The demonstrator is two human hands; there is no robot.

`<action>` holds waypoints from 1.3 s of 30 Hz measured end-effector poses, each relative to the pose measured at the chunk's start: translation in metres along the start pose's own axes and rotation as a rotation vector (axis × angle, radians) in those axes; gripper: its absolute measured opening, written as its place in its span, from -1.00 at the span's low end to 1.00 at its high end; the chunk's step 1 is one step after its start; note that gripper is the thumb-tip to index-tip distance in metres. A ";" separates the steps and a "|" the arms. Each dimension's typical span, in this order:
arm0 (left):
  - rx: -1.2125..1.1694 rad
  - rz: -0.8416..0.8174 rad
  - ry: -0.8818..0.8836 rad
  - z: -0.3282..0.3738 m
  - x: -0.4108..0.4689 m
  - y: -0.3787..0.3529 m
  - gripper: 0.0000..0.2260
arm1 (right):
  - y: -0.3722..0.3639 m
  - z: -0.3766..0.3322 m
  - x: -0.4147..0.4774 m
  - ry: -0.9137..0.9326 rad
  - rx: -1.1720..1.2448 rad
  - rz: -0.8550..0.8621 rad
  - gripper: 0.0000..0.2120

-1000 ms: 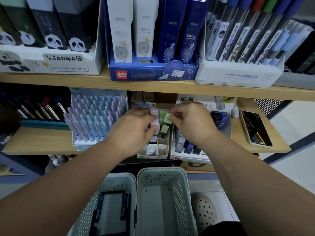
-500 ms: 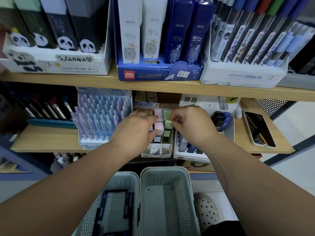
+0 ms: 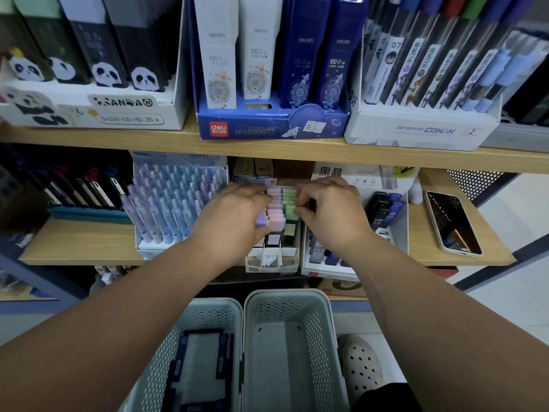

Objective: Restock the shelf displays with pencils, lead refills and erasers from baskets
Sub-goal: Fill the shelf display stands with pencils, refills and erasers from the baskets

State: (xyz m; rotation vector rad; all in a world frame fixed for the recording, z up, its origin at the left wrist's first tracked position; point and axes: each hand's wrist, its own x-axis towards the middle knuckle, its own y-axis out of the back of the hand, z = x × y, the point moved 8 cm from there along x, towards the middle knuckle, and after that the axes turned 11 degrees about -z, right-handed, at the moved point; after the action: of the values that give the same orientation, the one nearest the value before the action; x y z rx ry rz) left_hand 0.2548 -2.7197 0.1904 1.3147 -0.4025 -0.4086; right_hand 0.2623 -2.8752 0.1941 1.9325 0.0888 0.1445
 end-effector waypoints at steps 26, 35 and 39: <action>0.014 -0.008 -0.081 0.011 -0.027 -0.004 -0.41 | 0.040 -0.005 -0.052 0.174 -0.016 0.115 -0.87; 0.030 0.054 -0.115 -0.011 -0.127 0.006 -0.75 | -0.054 -0.057 -0.116 0.281 0.012 -0.394 -0.83; 0.016 -0.249 0.088 -0.049 -0.175 -0.046 -0.72 | -0.138 -0.055 -0.133 0.217 -0.142 -0.749 -0.66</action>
State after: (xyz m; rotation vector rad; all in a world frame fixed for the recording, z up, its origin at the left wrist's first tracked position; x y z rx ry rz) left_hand 0.1264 -2.5998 0.1257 1.3983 -0.1685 -0.5536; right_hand 0.1237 -2.7924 0.0771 1.6220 0.9062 -0.1395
